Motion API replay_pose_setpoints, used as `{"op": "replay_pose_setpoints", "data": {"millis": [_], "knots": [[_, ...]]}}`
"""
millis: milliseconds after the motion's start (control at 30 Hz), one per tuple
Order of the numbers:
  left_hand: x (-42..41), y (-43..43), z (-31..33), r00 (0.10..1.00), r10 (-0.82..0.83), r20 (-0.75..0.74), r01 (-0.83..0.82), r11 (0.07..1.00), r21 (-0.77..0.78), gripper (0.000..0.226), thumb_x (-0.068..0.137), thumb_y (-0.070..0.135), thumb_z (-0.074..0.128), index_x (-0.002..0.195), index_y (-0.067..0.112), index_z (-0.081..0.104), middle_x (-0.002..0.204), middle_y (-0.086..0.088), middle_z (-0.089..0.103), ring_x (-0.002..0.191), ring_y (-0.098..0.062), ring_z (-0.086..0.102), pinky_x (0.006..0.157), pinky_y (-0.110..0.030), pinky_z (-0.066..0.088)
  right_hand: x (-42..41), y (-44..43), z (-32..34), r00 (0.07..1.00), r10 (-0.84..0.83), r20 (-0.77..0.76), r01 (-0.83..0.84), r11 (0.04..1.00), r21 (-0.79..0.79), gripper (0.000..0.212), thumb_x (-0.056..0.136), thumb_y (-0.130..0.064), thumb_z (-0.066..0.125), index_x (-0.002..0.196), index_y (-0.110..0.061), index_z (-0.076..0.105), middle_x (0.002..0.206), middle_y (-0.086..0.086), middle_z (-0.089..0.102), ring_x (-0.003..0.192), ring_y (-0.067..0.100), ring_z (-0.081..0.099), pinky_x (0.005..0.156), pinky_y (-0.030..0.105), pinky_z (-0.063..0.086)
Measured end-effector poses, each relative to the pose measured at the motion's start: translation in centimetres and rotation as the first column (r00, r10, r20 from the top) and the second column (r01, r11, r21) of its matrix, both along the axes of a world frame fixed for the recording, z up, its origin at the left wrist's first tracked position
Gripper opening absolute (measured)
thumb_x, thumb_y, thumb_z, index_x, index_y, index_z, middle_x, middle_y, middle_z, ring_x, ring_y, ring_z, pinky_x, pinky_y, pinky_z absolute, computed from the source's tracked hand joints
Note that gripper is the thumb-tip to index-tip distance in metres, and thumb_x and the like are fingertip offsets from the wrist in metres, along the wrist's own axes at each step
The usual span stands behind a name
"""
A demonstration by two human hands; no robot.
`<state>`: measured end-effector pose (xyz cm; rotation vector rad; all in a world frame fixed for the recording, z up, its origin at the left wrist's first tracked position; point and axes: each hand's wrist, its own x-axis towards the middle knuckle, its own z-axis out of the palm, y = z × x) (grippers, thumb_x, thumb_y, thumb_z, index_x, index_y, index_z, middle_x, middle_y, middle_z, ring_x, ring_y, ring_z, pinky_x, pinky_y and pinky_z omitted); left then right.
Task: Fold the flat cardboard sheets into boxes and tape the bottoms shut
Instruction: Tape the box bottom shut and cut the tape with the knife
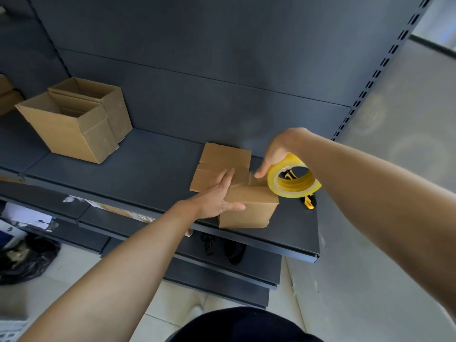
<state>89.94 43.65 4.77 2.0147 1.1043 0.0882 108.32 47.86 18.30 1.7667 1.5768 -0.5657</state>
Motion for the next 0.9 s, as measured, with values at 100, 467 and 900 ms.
{"op": "replay_pose_setpoints", "data": {"millis": [100, 467, 900], "knots": [[0.0, 0.0, -0.1, 1.0, -0.002, 0.015, 0.002, 1.0, -0.011, 0.109, 0.079, 0.062, 0.06, 0.148, 0.031, -0.018, 0.154, 0.012, -0.026, 0.146, -0.015, -0.007, 0.116, -0.039, 0.014, 1.0, -0.4, -0.7, 0.999, -0.036, 0.004, 0.036, 0.999, 0.008, 0.073, 0.07, -0.072, 0.064, 0.113, -0.013, 0.065, 0.103, 0.005, 0.063, 0.072, 0.017, 0.056, 0.053, 0.028, 0.039], [0.1, 0.1, -0.3, 1.0, 0.027, 0.001, -0.027, 1.0, -0.012, 0.107, 0.079, 0.06, 0.062, 0.147, 0.035, -0.017, 0.154, 0.015, -0.024, 0.145, -0.014, -0.006, 0.114, -0.036, 0.014, 1.5, -0.4, -1.9, 0.996, -0.08, -0.035, 0.08, 0.997, 0.007, 0.074, 0.066, -0.075, 0.064, 0.112, -0.017, 0.058, 0.109, 0.006, 0.058, 0.096, 0.027, 0.057, 0.075, 0.034, 0.045], [0.0, 0.1, -0.3, 0.999, 0.037, 0.028, -0.035, 0.997, -0.063, 0.105, 0.079, 0.059, 0.064, 0.146, 0.041, -0.015, 0.149, 0.029, -0.024, 0.145, -0.012, -0.002, 0.113, -0.038, 0.017, 6.7, -1.2, -2.3, 0.981, -0.073, -0.178, 0.106, 0.978, 0.181, 0.08, 0.035, -0.094, 0.057, 0.062, -0.02, 0.063, 0.067, 0.0, 0.064, 0.069, 0.022, 0.063, 0.073, 0.034, 0.05]]}}
